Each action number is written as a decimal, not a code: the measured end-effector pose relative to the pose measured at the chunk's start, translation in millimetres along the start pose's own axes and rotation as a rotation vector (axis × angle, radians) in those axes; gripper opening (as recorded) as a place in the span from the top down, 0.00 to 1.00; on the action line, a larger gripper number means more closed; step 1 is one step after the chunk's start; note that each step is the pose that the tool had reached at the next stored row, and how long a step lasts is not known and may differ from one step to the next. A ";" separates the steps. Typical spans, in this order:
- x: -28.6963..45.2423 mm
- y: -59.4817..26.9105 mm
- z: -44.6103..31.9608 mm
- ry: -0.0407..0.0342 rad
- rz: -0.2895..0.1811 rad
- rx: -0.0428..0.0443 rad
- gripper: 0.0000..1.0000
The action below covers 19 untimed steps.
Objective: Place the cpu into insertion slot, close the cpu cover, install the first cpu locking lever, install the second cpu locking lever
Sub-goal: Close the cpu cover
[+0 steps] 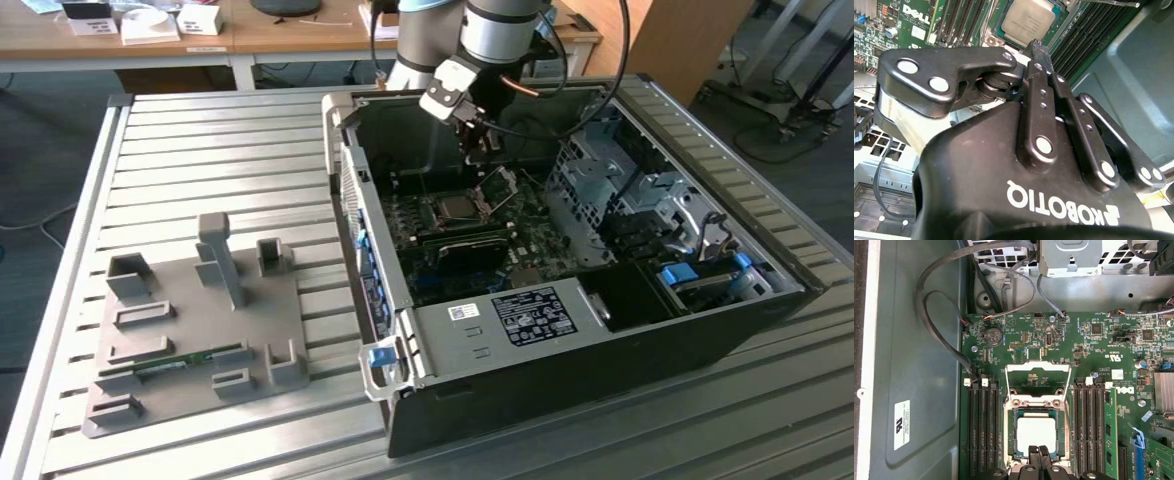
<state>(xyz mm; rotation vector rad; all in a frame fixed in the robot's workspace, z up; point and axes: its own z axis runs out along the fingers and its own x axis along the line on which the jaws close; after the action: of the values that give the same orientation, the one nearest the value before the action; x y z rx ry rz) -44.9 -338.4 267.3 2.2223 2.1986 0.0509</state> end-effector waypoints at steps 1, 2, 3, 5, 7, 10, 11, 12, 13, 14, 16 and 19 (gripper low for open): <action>0.0 0.0 -0.1 0.0000 0.000 0.0000 0.89; 0.0 0.0 -0.2 -0.0002 0.000 0.0001 0.89; 0.0 0.0 -0.2 -0.0001 0.000 0.0001 0.89; 0.0 0.3 -0.2 -0.0002 0.000 0.0002 0.89; 0.0 1.2 -0.2 -0.0003 0.000 0.0003 0.89; 0.0 3.5 -0.1 -0.0002 0.000 0.0002 0.89; 0.0 4.5 -0.1 -0.0002 0.000 0.0002 0.89; 0.0 5.6 0.0 -0.0002 0.000 0.0002 0.89; 0.1 7.2 0.0 -0.0003 0.000 0.0002 0.89; 0.1 8.8 0.1 -0.0002 0.000 0.0001 0.89; 0.1 12.0 0.2 -0.0002 0.000 0.0001 0.89; 0.1 14.2 0.3 -0.0002 0.000 0.0001 0.89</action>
<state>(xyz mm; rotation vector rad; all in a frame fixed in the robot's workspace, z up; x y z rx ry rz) -30.7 -338.4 267.5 2.2223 2.1986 0.0506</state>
